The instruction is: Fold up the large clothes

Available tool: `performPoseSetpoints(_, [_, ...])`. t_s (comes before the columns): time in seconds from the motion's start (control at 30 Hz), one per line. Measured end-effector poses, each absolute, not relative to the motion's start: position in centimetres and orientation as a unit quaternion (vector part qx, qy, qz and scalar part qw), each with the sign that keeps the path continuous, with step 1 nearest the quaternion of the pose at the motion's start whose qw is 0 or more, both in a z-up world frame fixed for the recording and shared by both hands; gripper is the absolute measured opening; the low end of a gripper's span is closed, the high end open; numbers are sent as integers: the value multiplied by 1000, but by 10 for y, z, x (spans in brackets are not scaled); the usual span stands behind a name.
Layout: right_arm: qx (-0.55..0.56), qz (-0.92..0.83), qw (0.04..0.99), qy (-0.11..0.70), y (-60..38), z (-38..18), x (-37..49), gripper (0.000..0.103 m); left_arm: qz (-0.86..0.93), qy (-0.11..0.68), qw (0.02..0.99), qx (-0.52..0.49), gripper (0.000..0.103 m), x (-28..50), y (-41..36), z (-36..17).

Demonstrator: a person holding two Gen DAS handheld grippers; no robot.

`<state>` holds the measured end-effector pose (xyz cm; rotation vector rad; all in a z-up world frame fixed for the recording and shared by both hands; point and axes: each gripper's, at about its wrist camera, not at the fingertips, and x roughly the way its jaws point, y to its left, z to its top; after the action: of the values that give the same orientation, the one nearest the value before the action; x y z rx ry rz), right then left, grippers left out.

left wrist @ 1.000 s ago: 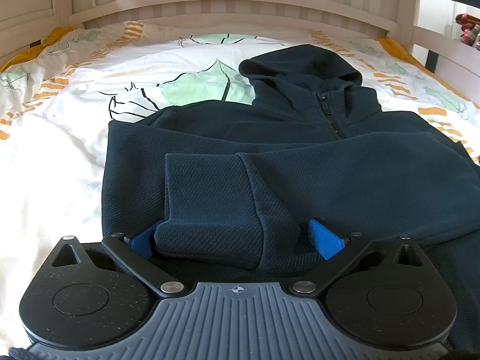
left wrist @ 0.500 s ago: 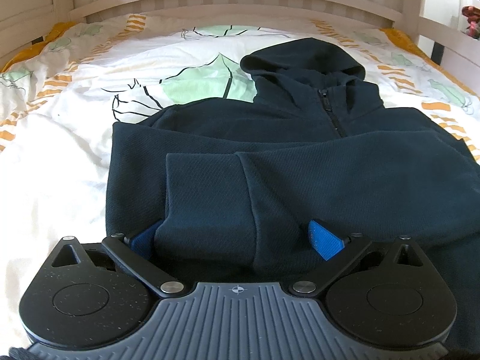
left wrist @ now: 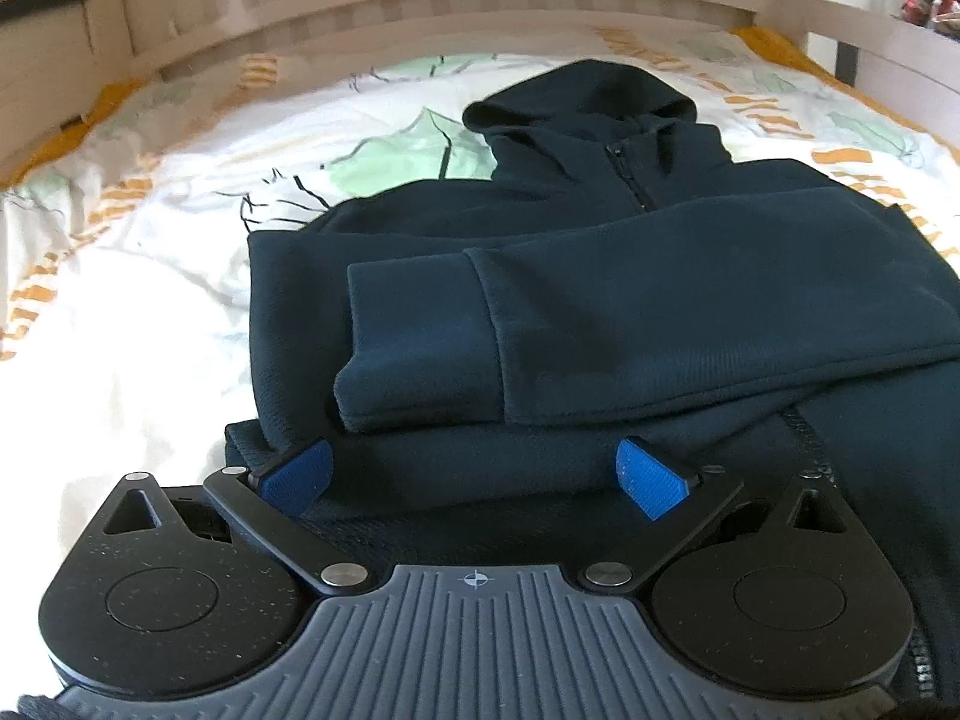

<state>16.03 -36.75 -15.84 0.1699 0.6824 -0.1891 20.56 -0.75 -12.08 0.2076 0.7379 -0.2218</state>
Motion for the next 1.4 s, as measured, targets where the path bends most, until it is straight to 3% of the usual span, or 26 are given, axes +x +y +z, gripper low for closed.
performPoseSetpoints(0.6, [99,-82,935,330,-371,-158,159,102,-126,353,923,89,101,198,0,-112])
performPoseSetpoints(1.1, [102,-73,955,270,-364,-87,176,102,-136,282,949,40,101,237,-14,-32])
performPoseSetpoints(1.4, [91,-35,958,270,-349,-67,218,102,-146,284,946,56,100,277,-38,-24])
